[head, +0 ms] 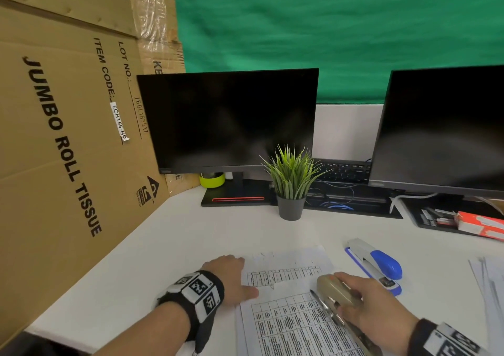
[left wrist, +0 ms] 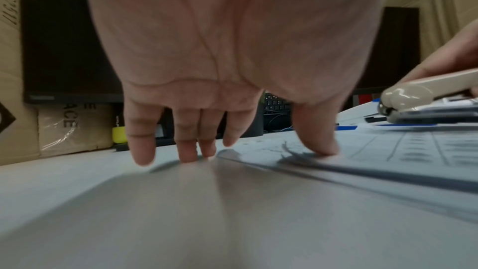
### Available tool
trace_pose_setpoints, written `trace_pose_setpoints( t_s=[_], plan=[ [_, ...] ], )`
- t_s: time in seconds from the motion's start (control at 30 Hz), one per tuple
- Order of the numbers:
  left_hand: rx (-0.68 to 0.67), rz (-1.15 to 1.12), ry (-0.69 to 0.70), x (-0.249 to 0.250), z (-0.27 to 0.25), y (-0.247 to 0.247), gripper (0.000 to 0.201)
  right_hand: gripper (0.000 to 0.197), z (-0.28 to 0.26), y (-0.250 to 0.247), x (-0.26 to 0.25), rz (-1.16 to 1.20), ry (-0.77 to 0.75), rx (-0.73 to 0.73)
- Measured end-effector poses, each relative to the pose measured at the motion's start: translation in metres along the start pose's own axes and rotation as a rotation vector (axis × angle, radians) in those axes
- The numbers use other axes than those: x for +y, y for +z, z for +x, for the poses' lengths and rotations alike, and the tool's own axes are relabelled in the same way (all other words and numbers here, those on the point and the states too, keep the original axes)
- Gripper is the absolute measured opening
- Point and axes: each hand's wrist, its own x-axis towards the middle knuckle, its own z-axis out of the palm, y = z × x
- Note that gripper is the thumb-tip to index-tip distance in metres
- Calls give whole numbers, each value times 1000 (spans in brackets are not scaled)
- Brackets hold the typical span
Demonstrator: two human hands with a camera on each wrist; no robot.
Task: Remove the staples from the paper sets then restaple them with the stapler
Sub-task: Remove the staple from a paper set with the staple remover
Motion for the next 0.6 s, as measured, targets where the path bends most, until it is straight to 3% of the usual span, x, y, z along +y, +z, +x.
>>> trace_pose_setpoints(
  t_s=[0.1,0.23,0.6],
  plan=[
    [-52,73,-20,0,6,-1,96,40,9,5,3,-53,-7,-20],
    [-92,71,-23,-6,11,0,103,40,13,4,3,-56,1,-29],
    [10,-42,-4,-6,4,5,75,45,16,7,4,-67,16,-3]
  ],
)
